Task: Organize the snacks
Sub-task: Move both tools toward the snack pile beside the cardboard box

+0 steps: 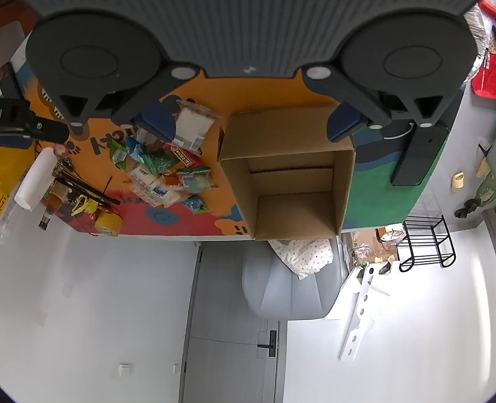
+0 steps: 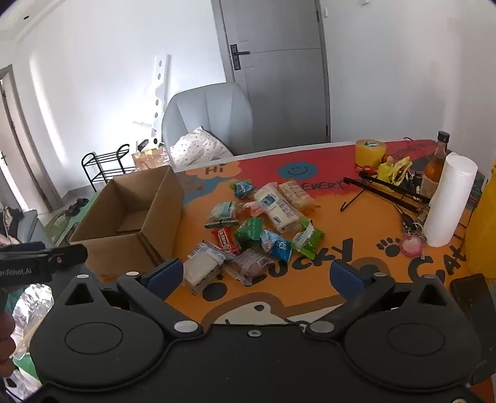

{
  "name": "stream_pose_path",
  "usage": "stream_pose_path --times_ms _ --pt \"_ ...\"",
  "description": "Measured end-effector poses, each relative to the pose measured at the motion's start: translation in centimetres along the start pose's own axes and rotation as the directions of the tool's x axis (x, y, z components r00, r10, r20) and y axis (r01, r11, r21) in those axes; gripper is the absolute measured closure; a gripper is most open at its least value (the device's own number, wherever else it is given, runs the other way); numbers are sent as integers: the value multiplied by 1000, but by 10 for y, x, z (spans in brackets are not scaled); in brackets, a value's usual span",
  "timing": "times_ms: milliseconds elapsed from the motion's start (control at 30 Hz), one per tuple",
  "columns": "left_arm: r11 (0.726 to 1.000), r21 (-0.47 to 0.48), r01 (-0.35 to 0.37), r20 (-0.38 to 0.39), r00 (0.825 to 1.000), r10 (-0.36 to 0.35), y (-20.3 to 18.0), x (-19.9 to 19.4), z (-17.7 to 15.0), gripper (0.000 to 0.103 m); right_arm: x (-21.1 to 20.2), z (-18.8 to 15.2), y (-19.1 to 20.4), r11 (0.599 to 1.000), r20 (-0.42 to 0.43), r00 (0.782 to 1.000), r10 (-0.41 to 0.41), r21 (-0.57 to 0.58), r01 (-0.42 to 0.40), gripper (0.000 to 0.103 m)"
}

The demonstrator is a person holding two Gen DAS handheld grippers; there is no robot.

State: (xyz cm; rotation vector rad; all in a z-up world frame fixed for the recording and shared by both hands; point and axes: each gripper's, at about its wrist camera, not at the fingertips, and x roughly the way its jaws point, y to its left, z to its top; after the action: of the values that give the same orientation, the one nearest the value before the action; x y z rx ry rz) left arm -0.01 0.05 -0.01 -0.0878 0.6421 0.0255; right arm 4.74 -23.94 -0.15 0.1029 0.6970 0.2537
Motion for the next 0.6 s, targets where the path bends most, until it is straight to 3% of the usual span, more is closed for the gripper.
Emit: stream_pose_path --times_ms 600 --pt "1000 18 -10 -28 1000 11 1 8 0 0 13 2 -2 999 -49 998 -28 21 29 0"
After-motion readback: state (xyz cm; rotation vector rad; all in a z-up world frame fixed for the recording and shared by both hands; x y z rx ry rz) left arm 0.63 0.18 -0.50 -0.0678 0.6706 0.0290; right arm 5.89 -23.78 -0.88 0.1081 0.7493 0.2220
